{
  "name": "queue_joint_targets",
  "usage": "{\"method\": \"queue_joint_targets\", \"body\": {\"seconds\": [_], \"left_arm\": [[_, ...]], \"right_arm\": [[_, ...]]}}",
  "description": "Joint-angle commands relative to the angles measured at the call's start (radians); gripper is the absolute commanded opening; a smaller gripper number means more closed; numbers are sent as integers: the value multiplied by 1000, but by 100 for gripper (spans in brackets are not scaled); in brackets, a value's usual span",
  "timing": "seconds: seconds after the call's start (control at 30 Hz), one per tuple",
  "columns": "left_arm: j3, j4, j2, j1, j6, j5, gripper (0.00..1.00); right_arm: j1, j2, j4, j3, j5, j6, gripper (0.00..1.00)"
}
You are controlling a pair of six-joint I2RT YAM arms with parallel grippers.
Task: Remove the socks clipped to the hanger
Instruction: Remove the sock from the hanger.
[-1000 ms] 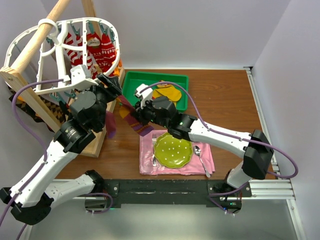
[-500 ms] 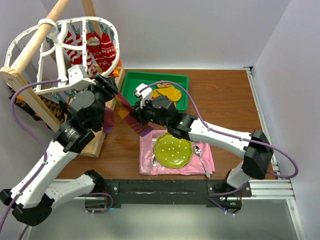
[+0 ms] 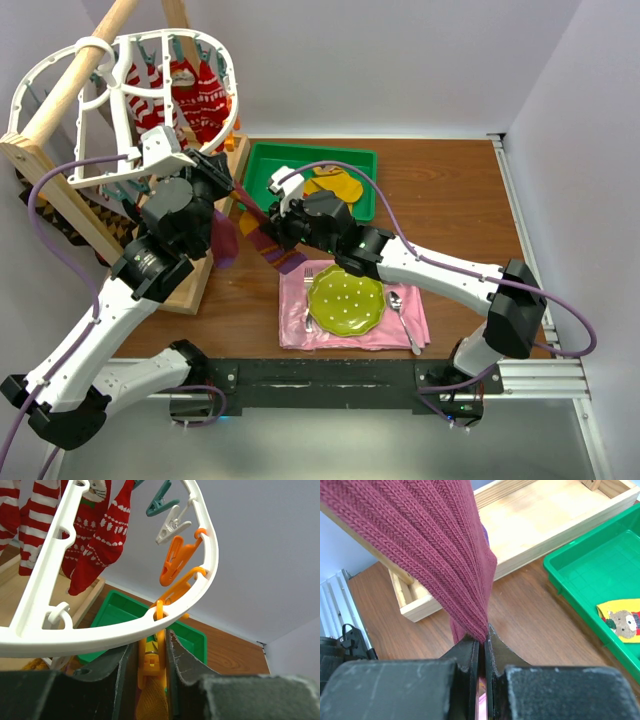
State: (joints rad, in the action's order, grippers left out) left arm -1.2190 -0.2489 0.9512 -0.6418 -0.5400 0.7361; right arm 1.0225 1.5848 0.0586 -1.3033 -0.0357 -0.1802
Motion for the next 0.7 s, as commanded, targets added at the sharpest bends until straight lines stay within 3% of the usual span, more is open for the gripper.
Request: {"method": "queue_joint_targets", "body": {"seconds": [0.0,0.27,0.6,0.63,0.67], "left_arm": [[-4,56,-5,11,26,0,0],[-7,57,-12,11,37,-9,0],[-5,59,-28,10,54,-44,1],[-5,57,-28,11,55,-58,7],[-4,54,-31,11,57,-67,22]], "right_arm": [[5,4,-5,-30,-29,2,0],[5,-34,-48,64,-208,-42,0],[1,-77,-55,64,-286,-68,0],[1,-78,-55,58,-293,-70,0],[-1,-83,-55,50,-297,-73,0]]}}
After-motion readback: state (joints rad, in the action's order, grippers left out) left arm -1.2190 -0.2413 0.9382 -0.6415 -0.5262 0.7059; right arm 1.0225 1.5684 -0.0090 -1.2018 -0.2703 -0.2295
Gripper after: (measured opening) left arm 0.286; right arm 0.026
